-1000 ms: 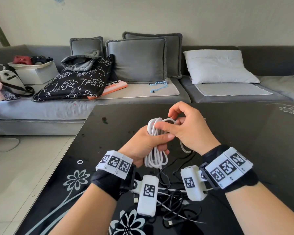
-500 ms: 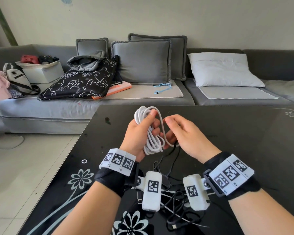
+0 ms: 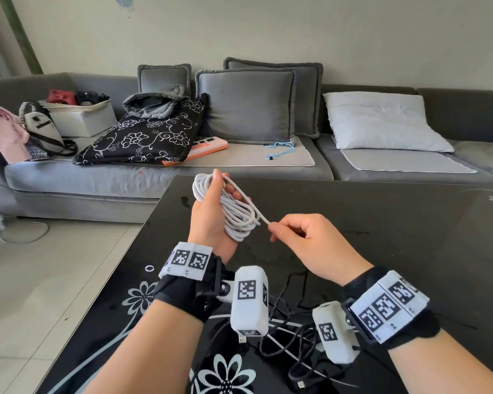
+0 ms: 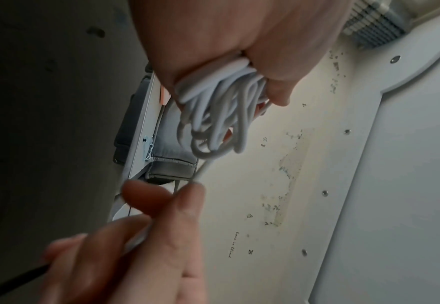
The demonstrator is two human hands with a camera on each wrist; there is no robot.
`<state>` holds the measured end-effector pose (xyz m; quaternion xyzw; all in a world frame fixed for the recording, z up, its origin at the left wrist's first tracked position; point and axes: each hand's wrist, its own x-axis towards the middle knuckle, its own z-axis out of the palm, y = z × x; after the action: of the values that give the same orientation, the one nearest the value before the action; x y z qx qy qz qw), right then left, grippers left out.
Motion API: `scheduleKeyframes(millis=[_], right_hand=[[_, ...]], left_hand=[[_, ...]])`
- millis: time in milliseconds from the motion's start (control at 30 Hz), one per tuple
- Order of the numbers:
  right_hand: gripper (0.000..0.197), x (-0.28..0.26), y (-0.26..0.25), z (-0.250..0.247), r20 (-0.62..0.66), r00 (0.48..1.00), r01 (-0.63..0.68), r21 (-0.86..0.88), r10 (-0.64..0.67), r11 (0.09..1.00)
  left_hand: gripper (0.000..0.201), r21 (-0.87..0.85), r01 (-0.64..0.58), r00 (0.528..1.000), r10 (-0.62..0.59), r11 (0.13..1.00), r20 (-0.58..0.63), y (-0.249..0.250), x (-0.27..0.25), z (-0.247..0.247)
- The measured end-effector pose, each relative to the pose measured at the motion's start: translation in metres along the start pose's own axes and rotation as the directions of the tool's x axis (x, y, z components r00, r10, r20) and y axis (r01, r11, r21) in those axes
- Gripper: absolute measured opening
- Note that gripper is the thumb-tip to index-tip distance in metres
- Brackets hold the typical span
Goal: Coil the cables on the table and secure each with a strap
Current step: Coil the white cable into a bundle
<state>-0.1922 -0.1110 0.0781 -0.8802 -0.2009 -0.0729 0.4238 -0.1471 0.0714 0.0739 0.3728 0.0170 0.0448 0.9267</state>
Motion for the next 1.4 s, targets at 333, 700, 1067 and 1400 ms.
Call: scheduleKeyframes(millis=[333, 700, 1067, 1400], right_hand=[[0.035, 0.002, 0.014, -0.001, -0.015, 0.998, -0.056, -0.036, 0.056, 0.998], [0.010, 0.008, 0.031, -0.010, -0.111, 0.994, -0.022, 0.029, 0.025, 0.999], [0.013, 0.008, 0.030, -0.027, -0.137, 0.990, 0.006, -0.072, -0.016, 0.997], [0.014, 0.011, 0.049, -0.040, -0.365, 0.928, -0.124, -0.099, 0.080, 0.987]], left_hand=[[0.030, -0.269, 0.071, 0.997, -0.063, 0.961, 0.038, 0.008, -0.003, 0.005], [0.028, -0.305, -0.022, 0.999, 0.009, 0.952, -0.043, 0.001, 0.008, -0.011], [0.027, -0.249, -0.182, 0.966, 0.126, 0.951, -0.224, 0.001, 0.013, -0.023], [0.029, -0.279, -0.077, 0.993, 0.047, 0.957, -0.111, -0.010, 0.009, -0.015]])
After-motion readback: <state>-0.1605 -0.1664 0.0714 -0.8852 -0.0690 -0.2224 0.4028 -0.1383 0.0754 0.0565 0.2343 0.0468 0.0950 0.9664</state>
